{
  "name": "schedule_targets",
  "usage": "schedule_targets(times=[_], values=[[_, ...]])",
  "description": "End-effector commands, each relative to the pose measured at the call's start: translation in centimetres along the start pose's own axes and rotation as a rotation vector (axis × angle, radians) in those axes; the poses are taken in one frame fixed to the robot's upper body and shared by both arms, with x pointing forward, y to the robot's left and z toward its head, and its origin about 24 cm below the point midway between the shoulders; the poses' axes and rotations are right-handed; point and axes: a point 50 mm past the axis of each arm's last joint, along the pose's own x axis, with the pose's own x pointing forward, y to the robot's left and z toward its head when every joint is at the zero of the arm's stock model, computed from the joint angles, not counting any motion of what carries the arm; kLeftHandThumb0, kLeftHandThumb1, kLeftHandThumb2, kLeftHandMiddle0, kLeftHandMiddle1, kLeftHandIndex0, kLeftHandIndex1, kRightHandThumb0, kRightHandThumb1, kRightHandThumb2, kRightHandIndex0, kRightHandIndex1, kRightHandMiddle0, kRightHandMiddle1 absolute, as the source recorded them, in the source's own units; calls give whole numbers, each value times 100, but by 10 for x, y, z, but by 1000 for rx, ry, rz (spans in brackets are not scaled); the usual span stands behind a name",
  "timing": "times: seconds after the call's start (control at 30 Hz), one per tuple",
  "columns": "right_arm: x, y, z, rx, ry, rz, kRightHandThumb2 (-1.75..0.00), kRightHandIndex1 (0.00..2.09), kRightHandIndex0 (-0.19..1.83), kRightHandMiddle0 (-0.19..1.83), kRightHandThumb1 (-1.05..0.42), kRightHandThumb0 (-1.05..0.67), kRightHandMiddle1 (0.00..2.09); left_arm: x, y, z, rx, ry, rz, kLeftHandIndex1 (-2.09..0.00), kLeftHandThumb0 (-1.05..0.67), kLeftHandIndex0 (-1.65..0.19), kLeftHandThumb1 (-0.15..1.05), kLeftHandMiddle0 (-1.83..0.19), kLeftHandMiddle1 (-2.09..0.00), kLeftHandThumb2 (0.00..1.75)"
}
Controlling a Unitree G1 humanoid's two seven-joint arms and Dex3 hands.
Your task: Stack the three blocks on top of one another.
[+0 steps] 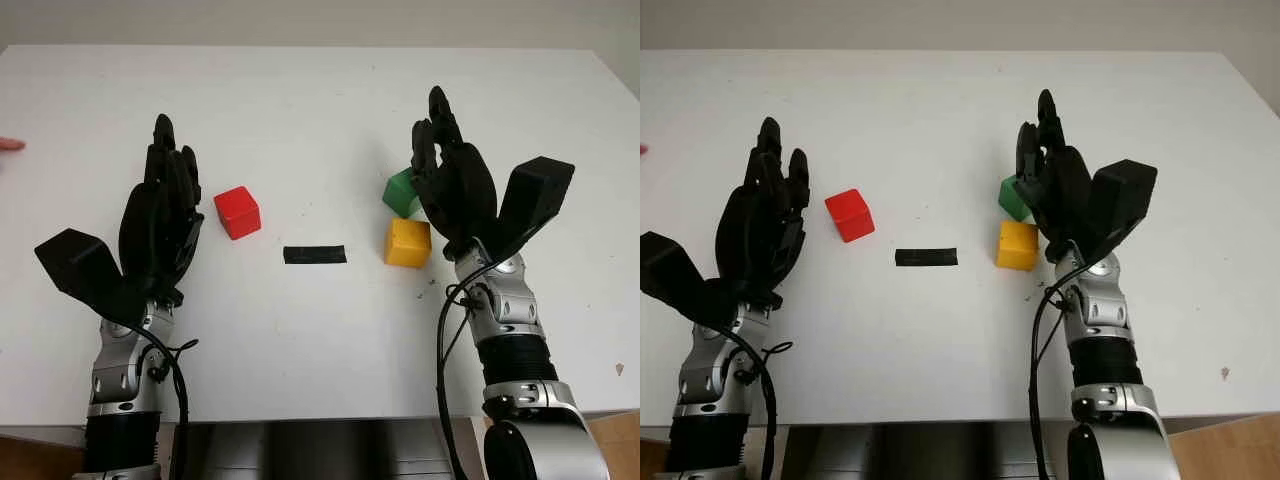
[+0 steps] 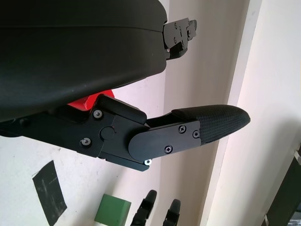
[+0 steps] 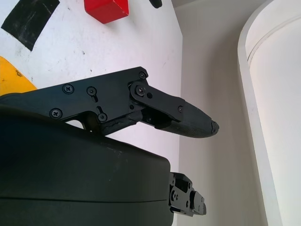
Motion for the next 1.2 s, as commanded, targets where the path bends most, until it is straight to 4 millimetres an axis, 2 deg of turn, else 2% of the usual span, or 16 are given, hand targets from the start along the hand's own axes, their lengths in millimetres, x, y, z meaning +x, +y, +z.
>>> schedule_targets(times=[0.0, 0.4, 0.6, 0.73, 0.87, 0.97, 1.17], values=[[0, 1, 0, 6, -6, 3, -74, 0, -19, -19, -105, -52, 0, -3, 0, 0, 5, -4, -6, 0, -80, 19, 105, 19, 0, 63], [3, 1, 2, 2, -19, 6, -75, 0, -19, -19, -105, -54, 0, 1, 4, 5, 49, -27, 17, 0, -78, 19, 105, 19, 0, 59], [3, -5, 16, -27, -59, 17, -69, 0, -19, -19, -105, -57, 0, 1, 4, 24, 537, -80, 175, -6, -76, 9, 105, 2, -8, 46], [5, -4, 24, -27, -105, 23, -69, 0, -19, -19, -105, -57, 0, -2, 3, 38, 834, -48, 285, -12, -78, -6, 105, -11, -9, 24], [7, -3, 30, -40, -119, 28, -69, 0, -19, -19, -105, -57, 0, -2, 1, 50, 1013, -16, 299, -14, -77, -17, 105, -13, -7, 13], [9, -2, 36, -65, -139, 28, -69, 0, -19, -19, -105, -57, 0, 3, 0, 59, 1171, 49, 280, -14, -81, -22, 105, -6, -4, 10], [12, 0, 43, -46, -149, 5, -66, 0, -19, -19, -105, -58, 0, 11, -5, 63, 1355, 157, 198, -13, -83, -26, 105, 1, -3, 8]])
